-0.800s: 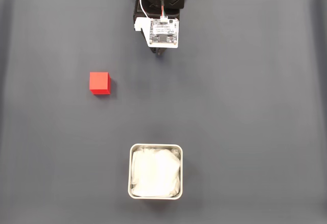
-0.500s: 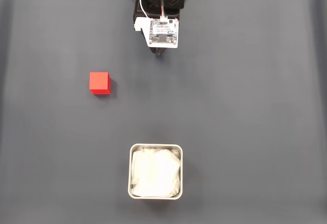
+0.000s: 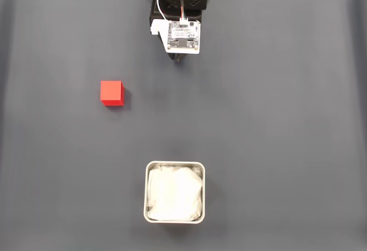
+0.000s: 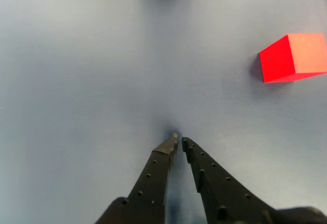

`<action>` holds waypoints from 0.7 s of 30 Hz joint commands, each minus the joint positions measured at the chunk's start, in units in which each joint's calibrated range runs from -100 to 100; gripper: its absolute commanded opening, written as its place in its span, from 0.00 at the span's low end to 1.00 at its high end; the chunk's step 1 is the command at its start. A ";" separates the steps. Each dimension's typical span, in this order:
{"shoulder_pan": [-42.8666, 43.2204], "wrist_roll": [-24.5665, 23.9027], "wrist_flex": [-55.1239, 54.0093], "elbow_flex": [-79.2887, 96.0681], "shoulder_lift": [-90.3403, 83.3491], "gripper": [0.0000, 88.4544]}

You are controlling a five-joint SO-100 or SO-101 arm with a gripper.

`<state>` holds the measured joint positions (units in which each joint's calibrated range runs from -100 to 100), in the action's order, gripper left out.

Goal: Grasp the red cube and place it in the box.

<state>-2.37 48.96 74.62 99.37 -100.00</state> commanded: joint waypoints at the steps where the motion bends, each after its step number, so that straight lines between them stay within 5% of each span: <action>1: 0.03 -0.34 1.12 0.54 0.26 0.00; 11: -0.40 -0.93 -8.72 -4.93 3.81 0.00; 21: 1.02 0.00 -10.28 -46.99 25.13 0.00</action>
<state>-1.71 48.38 64.76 65.37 -81.16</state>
